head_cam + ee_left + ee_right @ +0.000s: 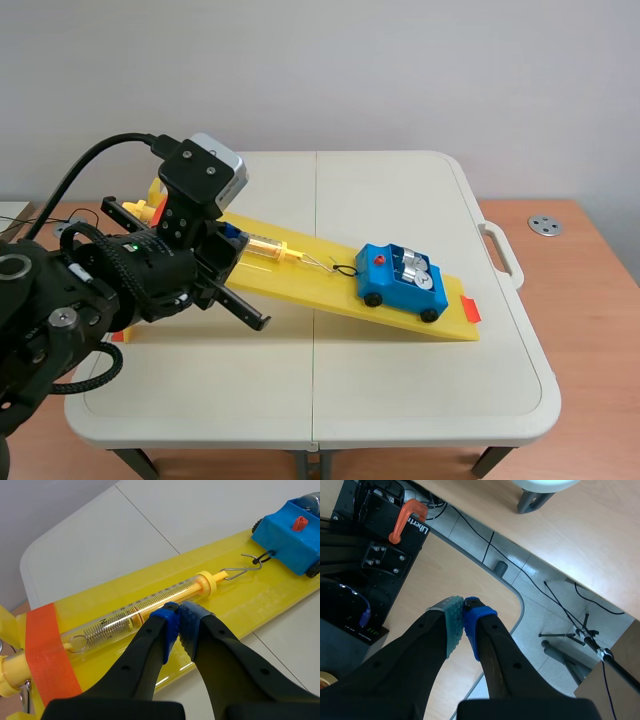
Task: Place the four metal weights on the blue cart on the ramp.
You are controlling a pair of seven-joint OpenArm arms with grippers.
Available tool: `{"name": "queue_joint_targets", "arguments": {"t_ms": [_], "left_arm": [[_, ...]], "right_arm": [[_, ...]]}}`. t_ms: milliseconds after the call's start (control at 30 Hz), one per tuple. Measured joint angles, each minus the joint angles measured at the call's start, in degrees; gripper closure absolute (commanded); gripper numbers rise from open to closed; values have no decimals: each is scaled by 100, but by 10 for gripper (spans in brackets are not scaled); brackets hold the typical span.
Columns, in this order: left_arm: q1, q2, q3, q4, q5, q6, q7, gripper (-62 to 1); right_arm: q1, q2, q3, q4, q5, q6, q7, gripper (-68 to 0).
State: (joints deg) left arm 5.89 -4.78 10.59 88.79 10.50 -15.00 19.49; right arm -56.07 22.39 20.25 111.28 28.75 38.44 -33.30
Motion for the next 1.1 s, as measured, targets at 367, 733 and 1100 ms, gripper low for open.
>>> {"name": "queue_joint_targets", "arguments": {"t_ms": [367, 733, 1100], "left_arm": [[120, 0, 0, 179, -4, 0, 33, -27], [1672, -354, 0, 2138, -531, 0, 592, -27], [2964, -428, -11, 3143, -713, 0, 990, -300]], "right_arm": [[81, 0, 0, 0, 0, 0, 116, -6], [1279, -2, 0, 0, -2, 0, 566, -7], [2699, -356, -24, 0, -20, 2, 793, -303]]}}
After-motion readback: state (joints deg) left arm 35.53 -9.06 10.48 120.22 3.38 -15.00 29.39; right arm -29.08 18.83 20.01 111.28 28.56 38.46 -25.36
